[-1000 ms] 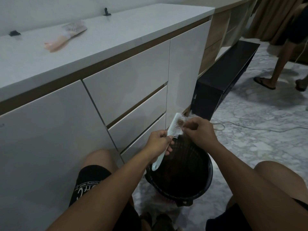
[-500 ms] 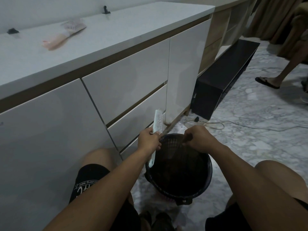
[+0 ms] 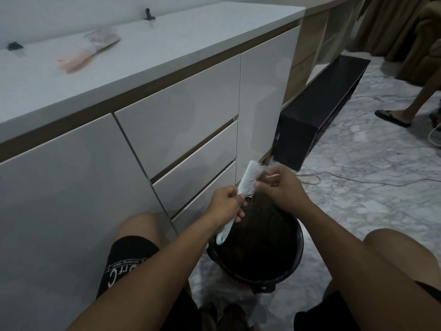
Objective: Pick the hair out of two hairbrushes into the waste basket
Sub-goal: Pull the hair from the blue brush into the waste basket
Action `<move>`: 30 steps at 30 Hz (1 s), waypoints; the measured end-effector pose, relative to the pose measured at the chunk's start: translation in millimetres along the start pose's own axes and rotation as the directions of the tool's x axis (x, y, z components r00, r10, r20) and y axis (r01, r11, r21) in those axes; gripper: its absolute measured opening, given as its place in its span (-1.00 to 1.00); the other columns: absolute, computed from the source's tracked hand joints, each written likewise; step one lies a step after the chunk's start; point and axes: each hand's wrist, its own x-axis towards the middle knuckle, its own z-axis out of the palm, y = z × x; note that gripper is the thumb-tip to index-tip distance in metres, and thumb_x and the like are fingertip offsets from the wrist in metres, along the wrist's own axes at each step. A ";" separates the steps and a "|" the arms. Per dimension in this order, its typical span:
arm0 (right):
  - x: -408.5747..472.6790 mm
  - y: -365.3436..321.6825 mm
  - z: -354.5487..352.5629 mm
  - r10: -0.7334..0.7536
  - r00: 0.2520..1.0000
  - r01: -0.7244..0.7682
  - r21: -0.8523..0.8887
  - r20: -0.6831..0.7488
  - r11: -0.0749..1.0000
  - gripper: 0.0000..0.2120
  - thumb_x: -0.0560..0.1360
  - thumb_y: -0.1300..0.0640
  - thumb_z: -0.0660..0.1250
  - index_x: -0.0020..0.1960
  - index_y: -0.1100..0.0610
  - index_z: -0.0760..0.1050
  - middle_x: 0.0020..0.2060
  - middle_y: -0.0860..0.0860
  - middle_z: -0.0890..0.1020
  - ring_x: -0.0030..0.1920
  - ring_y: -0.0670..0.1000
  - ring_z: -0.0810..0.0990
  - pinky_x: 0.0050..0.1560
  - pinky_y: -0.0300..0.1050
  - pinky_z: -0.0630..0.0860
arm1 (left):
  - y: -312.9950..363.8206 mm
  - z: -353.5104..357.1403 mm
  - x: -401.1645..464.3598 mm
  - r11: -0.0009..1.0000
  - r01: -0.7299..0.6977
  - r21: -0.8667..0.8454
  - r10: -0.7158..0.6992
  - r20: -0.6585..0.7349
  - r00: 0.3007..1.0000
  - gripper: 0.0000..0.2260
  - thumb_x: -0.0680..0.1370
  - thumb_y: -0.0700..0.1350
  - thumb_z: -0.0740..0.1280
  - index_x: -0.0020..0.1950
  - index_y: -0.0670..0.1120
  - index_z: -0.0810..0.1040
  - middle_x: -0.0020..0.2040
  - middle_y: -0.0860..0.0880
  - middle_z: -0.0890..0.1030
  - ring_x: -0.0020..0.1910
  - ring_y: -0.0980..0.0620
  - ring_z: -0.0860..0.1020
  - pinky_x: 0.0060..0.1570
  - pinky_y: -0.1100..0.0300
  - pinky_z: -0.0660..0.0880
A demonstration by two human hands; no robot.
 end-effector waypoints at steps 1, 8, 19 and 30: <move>0.8 0.7 0.6 -0.005 0.999 0.006 0.019 -0.032 1.000 -0.67 0.37 0.03 0.51 0.02 0.03 0.43 -0.16 -0.04 0.64 -0.13 -0.08 0.63 -0.16 -0.16 0.54 | -1.0 1.1 -0.3 1.000 -0.006 0.010 0.006 0.021 1.000 -0.87 0.61 -0.21 0.28 0.09 -0.21 0.58 -0.20 -0.12 0.61 -0.49 0.08 0.50 -0.53 0.24 0.44; 5.4 8.7 -4.4 -0.097 0.992 0.115 -0.274 0.079 0.955 -0.91 0.36 0.21 0.49 -0.21 0.03 0.64 -0.21 -0.06 0.68 -0.12 -0.03 0.64 -0.03 -0.13 0.55 | -1.5 3.3 1.1 1.000 -0.011 0.013 0.011 -0.057 0.998 -0.87 0.62 -0.21 0.27 0.07 -0.22 0.58 -0.21 -0.11 0.61 -0.48 0.07 0.50 -0.53 0.25 0.42; 5.8 15.7 -6.9 -0.005 0.978 0.118 -0.530 0.210 0.840 -0.87 0.40 0.22 0.44 -0.06 0.10 0.68 -0.08 0.05 0.67 -0.06 0.04 0.59 -0.06 -0.15 0.48 | -1.1 -5.7 2.2 1.000 0.010 0.012 -0.009 -0.094 0.995 -0.85 0.63 -0.20 0.26 0.13 -0.22 0.56 -0.16 -0.13 0.60 -0.42 0.06 0.50 -0.48 0.25 0.46; 0.7 23.5 -3.8 0.175 0.935 0.081 -0.668 0.307 0.740 -0.66 0.45 0.06 0.39 0.18 0.16 0.57 0.09 0.11 0.62 0.09 0.11 0.58 -0.05 -0.12 0.47 | -15.1 4.0 5.6 0.997 0.067 0.045 -0.067 -0.004 0.998 -0.85 0.62 -0.19 0.28 0.14 -0.21 0.56 -0.19 -0.11 0.62 -0.46 0.08 0.52 -0.52 0.28 0.44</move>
